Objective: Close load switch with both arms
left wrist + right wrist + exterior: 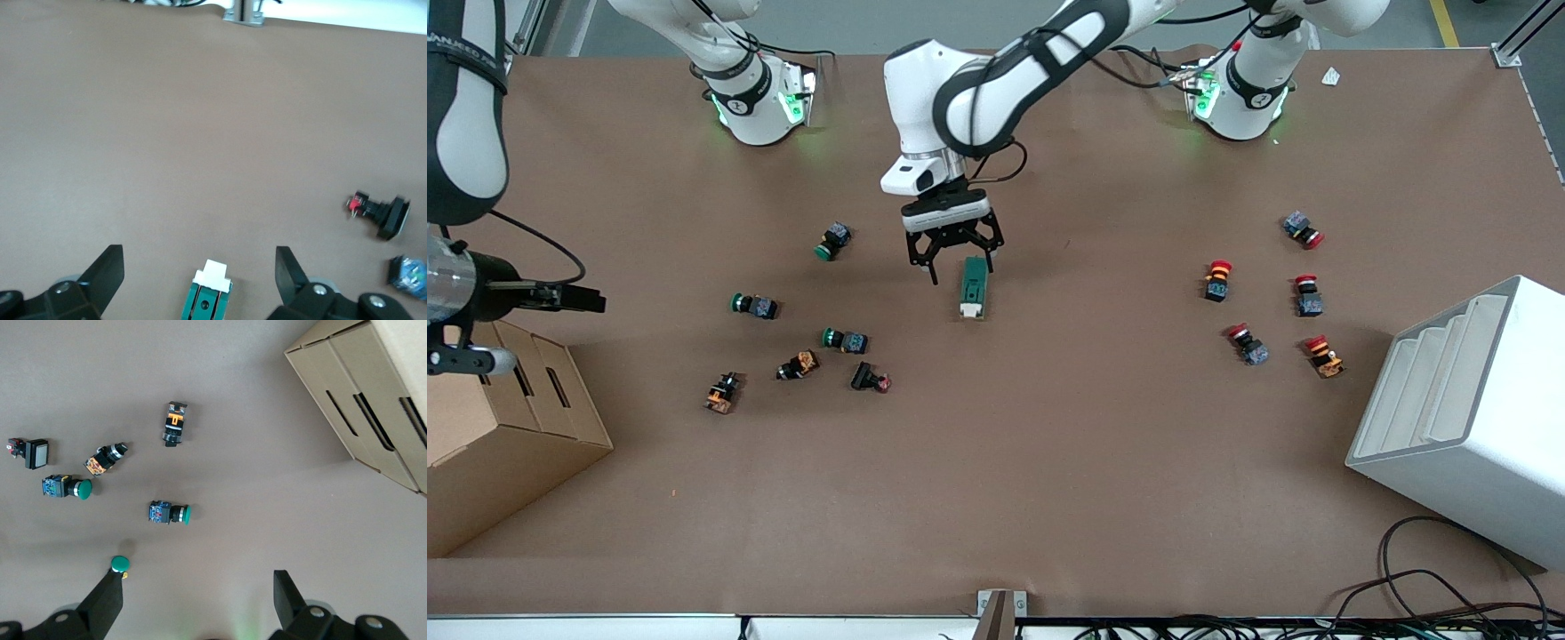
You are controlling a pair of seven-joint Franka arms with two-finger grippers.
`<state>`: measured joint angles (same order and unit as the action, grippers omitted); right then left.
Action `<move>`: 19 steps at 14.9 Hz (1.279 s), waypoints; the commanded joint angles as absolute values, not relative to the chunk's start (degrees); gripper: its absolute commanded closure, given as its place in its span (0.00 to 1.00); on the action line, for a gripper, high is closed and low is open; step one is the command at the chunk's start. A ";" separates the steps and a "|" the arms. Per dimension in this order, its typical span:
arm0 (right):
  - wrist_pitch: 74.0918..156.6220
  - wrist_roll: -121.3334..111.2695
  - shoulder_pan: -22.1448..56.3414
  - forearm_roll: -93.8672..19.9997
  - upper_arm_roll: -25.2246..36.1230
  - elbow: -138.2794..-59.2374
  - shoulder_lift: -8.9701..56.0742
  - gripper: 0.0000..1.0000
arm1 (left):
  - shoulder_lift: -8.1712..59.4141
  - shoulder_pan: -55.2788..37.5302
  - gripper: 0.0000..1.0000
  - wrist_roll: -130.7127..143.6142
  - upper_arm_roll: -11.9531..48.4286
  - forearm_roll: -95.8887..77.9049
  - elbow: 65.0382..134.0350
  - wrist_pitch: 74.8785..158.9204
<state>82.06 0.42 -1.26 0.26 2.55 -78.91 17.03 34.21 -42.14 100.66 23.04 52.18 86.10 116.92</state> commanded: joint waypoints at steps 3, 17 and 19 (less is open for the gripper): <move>77.78 0.09 -2.98 0.79 1.06 -74.97 17.31 0.00 | 25.59 -35.09 0.00 87.66 23.03 33.78 82.63 112.88; 77.87 0.79 -1.76 -0.97 0.97 -76.29 13.71 0.00 | 6.43 -5.71 0.00 20.43 14.00 6.37 80.07 96.87; 79.18 0.79 -1.41 -1.23 1.23 -76.99 12.05 0.00 | 2.66 -5.54 0.00 13.14 9.51 3.96 82.77 92.21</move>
